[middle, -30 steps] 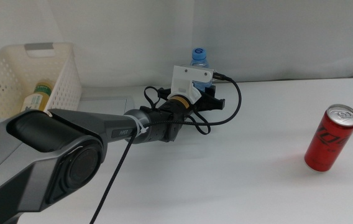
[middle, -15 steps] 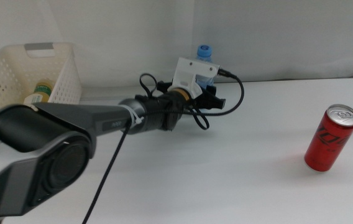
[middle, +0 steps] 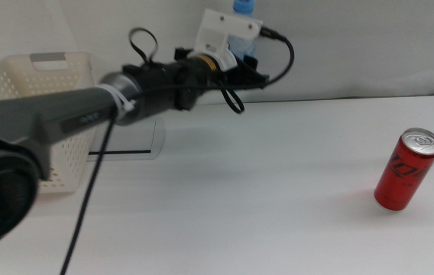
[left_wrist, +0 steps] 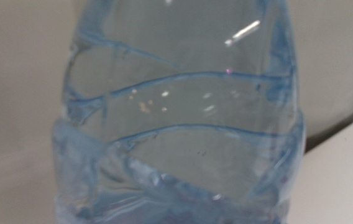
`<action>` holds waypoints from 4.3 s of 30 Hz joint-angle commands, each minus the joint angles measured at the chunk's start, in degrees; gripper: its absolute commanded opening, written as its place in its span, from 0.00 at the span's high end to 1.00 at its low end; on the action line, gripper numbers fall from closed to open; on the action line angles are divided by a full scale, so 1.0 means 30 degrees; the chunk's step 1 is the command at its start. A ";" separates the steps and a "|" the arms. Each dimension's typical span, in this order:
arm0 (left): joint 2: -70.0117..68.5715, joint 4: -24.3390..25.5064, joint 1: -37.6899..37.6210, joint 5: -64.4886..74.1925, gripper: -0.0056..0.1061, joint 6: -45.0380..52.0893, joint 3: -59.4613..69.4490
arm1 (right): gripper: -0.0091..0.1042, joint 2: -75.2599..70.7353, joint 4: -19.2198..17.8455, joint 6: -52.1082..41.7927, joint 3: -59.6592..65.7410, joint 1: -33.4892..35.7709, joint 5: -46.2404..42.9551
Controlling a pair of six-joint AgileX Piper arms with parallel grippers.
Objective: Use arms to grab the bottles and put them into the dustbin to the left of the table.
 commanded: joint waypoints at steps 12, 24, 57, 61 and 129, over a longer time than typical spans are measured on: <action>-0.6545 -0.0100 0.1657 -0.3319 0.98 0.0642 0.6614 | 0.03 0.0000 -0.0093 -0.0056 0.0086 0.0038 0.0012; -1.5856 -0.0273 0.4365 -0.2379 0.98 0.1292 1.4530 | 0.03 0.0000 -0.0197 -0.0056 0.0086 0.0038 -0.0062; -1.0827 0.5578 1.1480 1.4839 0.98 -0.5579 0.2641 | 0.03 0.0000 -0.0126 -0.0056 0.0086 0.0038 -0.0134; -0.8390 0.3560 1.2539 1.4626 0.98 -0.4998 0.2297 | 0.03 0.0000 -0.0126 -0.0056 0.0086 0.0038 -0.0134; -2.1129 1.0335 0.2691 1.7491 0.98 -0.5946 0.3957 | 0.03 0.0000 -0.0128 -0.0056 0.0086 0.0038 -0.0606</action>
